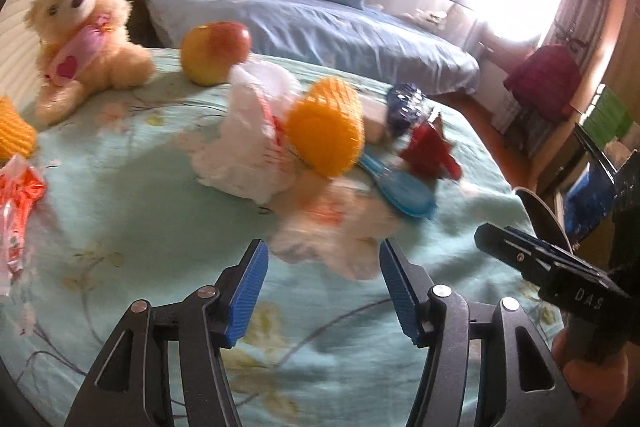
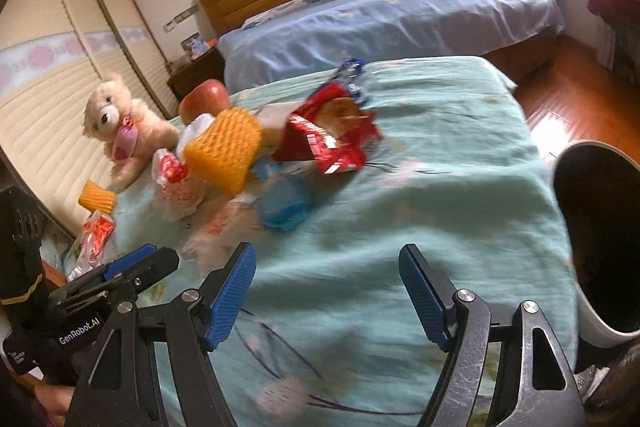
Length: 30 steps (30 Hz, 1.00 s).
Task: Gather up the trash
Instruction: 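Move both open tools back toward the table, then grasp the blue toothbrush with the right tool while the left tool grasps the white plastic bag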
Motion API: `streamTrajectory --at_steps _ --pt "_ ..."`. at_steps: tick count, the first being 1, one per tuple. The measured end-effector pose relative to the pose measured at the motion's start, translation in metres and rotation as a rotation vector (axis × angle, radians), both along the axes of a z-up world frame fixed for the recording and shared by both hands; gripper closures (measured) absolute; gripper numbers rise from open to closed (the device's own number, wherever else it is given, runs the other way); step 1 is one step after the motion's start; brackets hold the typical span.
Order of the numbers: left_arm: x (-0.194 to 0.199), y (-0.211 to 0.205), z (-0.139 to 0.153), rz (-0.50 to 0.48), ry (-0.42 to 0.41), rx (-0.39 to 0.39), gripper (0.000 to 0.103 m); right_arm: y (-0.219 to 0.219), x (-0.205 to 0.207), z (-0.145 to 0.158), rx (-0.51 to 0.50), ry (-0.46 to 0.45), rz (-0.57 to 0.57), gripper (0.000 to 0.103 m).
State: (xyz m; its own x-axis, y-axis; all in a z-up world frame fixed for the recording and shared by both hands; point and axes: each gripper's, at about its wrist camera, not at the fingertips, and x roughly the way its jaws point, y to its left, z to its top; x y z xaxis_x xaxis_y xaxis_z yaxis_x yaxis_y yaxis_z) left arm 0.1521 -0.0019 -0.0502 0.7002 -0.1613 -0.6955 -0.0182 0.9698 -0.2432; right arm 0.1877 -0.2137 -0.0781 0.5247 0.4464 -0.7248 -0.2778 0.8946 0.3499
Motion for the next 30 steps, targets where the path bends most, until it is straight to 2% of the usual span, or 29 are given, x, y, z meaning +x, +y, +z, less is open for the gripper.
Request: streamTrajectory --at_steps 9,18,24,25,27,29,30 --pt "0.019 0.023 -0.004 0.06 0.021 -0.003 0.042 0.038 0.014 -0.006 -0.038 0.011 0.077 0.028" --pt "0.053 0.031 -0.008 0.047 0.033 0.02 0.04 0.06 0.034 -0.014 -0.07 0.021 0.102 0.029" --pt "0.074 0.029 -0.017 0.032 0.044 0.046 0.042 0.073 0.045 -0.02 -0.099 0.026 0.108 0.036" --pt "0.076 0.029 -0.019 0.028 0.05 0.046 0.052 0.074 0.047 -0.022 -0.107 0.025 0.105 0.038" --pt "0.081 0.031 -0.024 0.015 0.067 0.029 0.063 0.076 0.049 -0.023 -0.121 0.021 0.104 0.041" --pt "0.081 0.031 -0.025 0.007 0.06 0.022 0.078 0.078 0.049 -0.023 -0.147 0.015 0.099 0.057" --pt "0.081 0.031 -0.025 0.0 0.06 0.022 0.081 0.079 0.049 -0.023 -0.156 0.013 0.096 0.057"
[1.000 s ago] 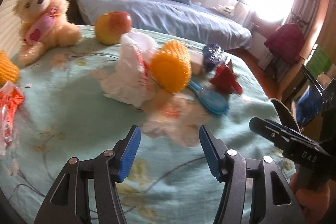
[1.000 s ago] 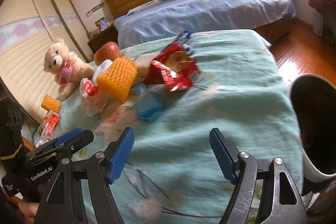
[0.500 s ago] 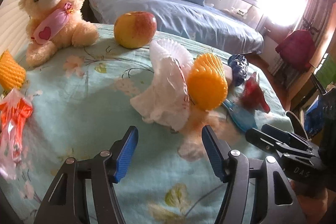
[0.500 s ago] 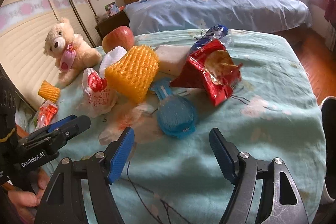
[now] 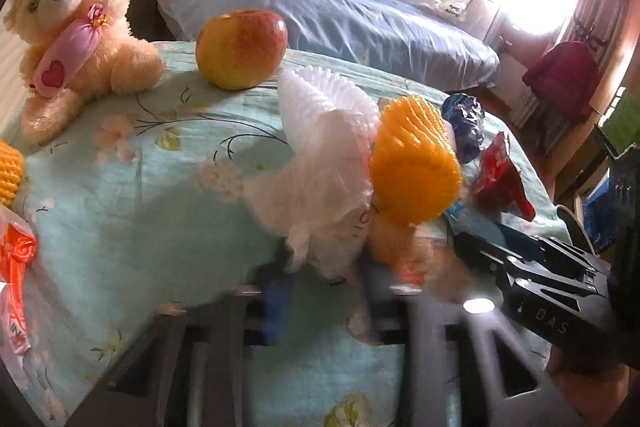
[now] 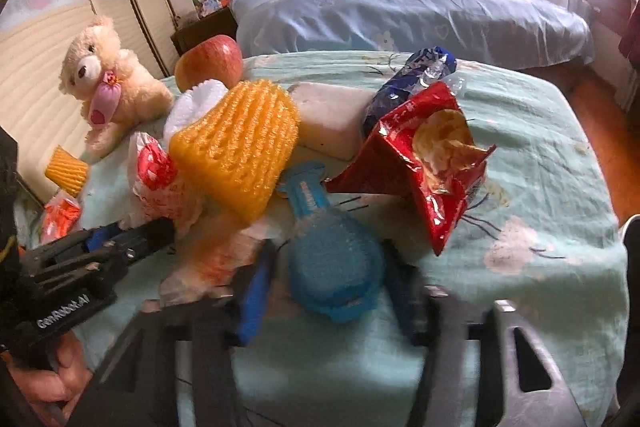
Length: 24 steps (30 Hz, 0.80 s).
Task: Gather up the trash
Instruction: 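Grasp the blue toothbrush with the right tool while the left tool grasps the white plastic bag, then carry the blue toothbrush and white plastic bag over the bin with both tools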
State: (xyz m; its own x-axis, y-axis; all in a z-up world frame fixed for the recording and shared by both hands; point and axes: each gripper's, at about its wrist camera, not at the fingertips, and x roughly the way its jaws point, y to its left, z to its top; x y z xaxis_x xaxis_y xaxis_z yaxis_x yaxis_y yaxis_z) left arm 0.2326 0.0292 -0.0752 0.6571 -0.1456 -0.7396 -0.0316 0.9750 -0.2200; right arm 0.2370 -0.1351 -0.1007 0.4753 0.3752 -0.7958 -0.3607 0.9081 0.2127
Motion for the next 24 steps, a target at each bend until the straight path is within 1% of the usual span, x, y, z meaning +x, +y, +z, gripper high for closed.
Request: streamTrajectory --at_steps 3,10,17,24 --pt "-0.007 -0.002 0.002 -0.01 -0.015 0.012 0.082 -0.002 -0.006 0.002 0.004 -0.004 0.007 0.057" --pt "-0.039 -0.01 0.004 -0.038 -0.02 -0.012 0.084 -0.013 -0.033 0.009 0.023 -0.01 0.023 0.058" --pt "-0.062 -0.031 0.007 -0.095 -0.016 -0.037 0.084 -0.042 -0.055 0.016 0.044 -0.02 -0.026 0.058" --pt "-0.068 -0.053 0.016 -0.162 -0.022 -0.032 0.084 -0.069 -0.071 0.024 0.054 -0.039 -0.078 0.058"
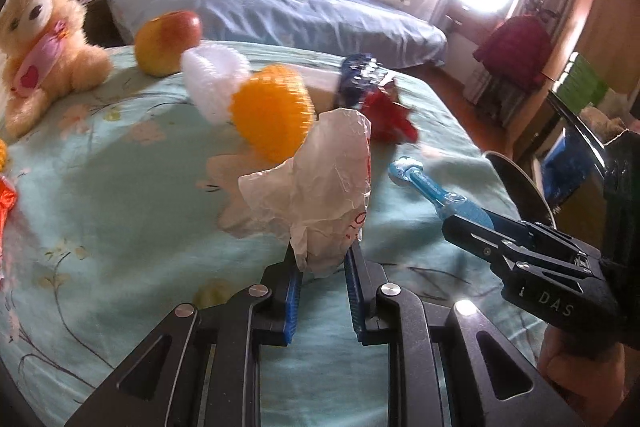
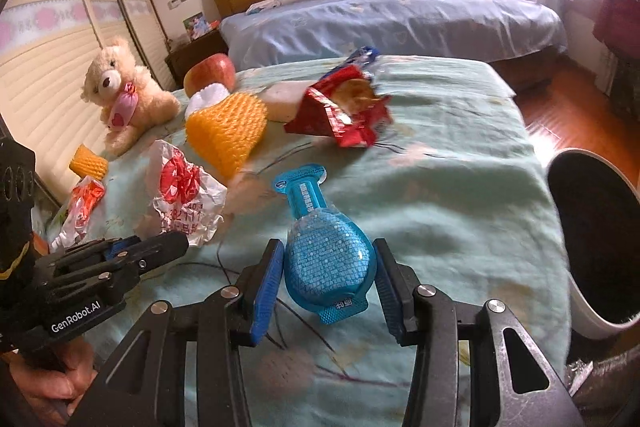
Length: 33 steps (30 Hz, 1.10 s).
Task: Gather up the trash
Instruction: 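Carry the blue toothbrush and white plastic bag over the bin with both tools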
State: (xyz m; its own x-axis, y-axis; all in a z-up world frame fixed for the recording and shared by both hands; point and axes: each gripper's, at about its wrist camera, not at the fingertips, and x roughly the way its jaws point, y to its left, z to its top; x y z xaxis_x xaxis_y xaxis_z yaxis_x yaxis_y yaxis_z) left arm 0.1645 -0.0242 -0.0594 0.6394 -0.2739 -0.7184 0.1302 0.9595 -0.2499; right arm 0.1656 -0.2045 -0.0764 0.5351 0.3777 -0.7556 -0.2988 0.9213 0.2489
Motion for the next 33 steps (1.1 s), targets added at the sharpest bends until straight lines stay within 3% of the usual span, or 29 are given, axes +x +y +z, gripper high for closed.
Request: streamTrajectory --at_steps 33 --pt "0.055 -0.13 -0.003 -0.263 0.019 0.003 0.084 -0.144 -0.01 0.005 0.011 -0.013 -0.275 0.058"
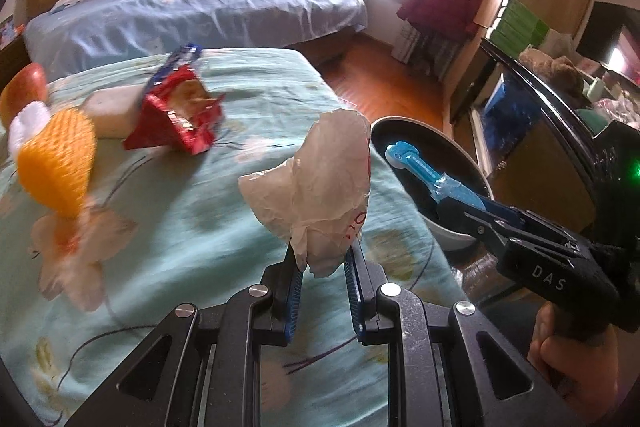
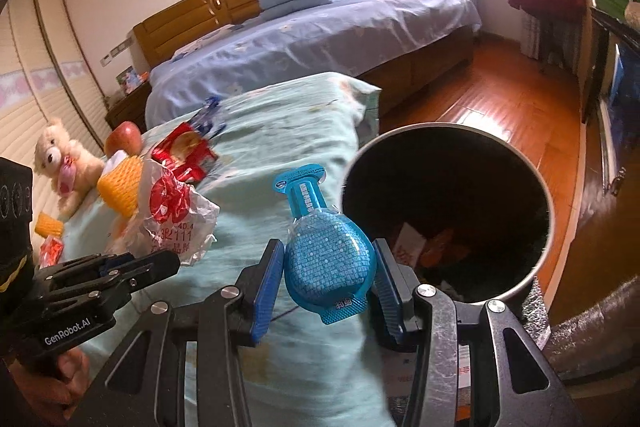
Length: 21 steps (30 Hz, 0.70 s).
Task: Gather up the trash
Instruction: 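Carry the blue toothbrush and white plastic bag over the bin with both tools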
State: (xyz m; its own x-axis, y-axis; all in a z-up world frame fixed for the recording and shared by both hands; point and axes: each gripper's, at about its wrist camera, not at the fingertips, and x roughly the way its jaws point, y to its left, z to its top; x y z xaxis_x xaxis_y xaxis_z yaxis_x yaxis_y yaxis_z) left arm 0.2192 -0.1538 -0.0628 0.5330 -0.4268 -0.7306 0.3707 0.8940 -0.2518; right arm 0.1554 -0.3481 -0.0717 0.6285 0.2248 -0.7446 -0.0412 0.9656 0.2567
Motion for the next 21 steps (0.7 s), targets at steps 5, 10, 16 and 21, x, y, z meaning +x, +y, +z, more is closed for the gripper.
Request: streamTrajectory --at_steps 5,10,16,21 --pt "0.011 -0.018 -0.003 -0.021 0.005 0.001 0.084 -0.016 0.003 -0.002 -0.002 0.005 -0.029 0.058" --pt "0.022 -0.038 -0.005 -0.045 0.004 0.013 0.084 -0.033 0.006 -0.005 0.002 0.01 -0.057 0.058" --pt "0.033 -0.06 -0.009 -0.073 0.006 0.026 0.084 -0.052 0.01 -0.008 0.005 0.014 -0.09 0.058" --pt "0.044 -0.077 -0.012 -0.092 0.011 0.032 0.084 -0.066 0.015 -0.011 0.008 0.021 -0.114 0.058"
